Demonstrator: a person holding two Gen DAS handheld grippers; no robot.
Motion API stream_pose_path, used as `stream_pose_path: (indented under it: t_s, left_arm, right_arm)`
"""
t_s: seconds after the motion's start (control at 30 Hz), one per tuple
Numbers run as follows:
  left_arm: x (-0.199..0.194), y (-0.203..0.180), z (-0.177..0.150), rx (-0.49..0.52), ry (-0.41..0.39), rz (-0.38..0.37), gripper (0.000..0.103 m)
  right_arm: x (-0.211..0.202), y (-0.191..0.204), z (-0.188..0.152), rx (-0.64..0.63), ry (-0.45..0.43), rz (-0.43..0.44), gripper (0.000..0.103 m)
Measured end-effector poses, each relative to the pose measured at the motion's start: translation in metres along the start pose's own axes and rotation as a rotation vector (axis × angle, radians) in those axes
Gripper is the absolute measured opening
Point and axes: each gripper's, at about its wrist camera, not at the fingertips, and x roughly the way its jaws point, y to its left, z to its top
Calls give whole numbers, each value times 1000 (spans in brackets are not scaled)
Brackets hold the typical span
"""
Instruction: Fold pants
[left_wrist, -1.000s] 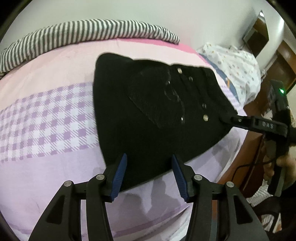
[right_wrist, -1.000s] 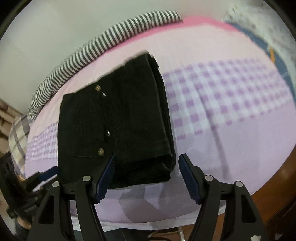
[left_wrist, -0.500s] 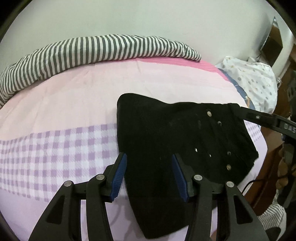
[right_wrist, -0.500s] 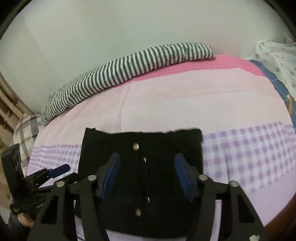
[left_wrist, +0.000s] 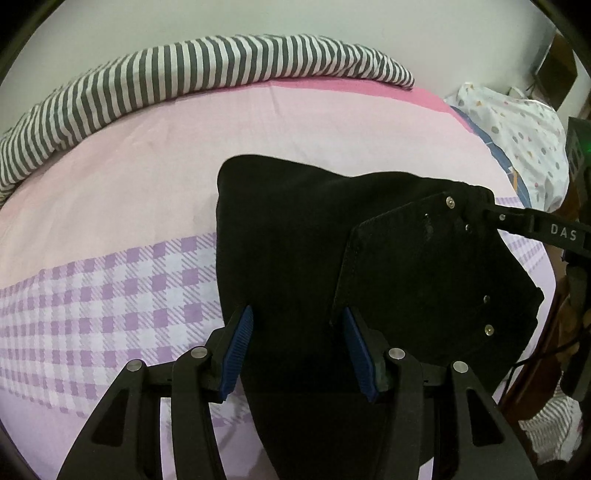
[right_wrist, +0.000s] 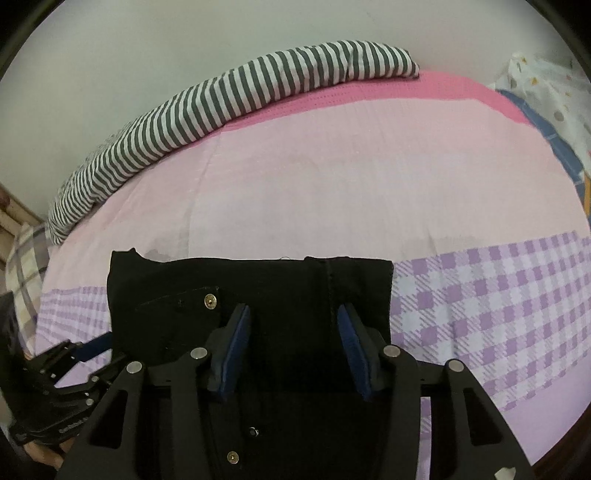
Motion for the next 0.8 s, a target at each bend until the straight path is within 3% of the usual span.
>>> stream_pose_path:
  t_s: [0.1,0.17,0.4,0.53,0.73,0.8]
  left_arm:
    - [1,-1,0,1,3,-2,53]
    - [-1,1,1,-1,0,-16,53]
    - [-17,28,0,-127,-2,-162,53]
    - [-24,46,-6,-179,6,-194,53]
    - [-13,60,-16,-267,91,-323,53]
    - [-11,59,-19,-278,103,-331,53]
  right_arm:
    - [-1,-3,0,2,8,15,48]
    - [-2,-4,1,-3,13,40,56]
    - [-27,-23,-5,45,-8,169,60]
    - [-42,-45,-15,73,-1,183,72]
    - [-31,-89,-34,179,120,349,72]
    - [-22,-100,-41,212,166,409,73]
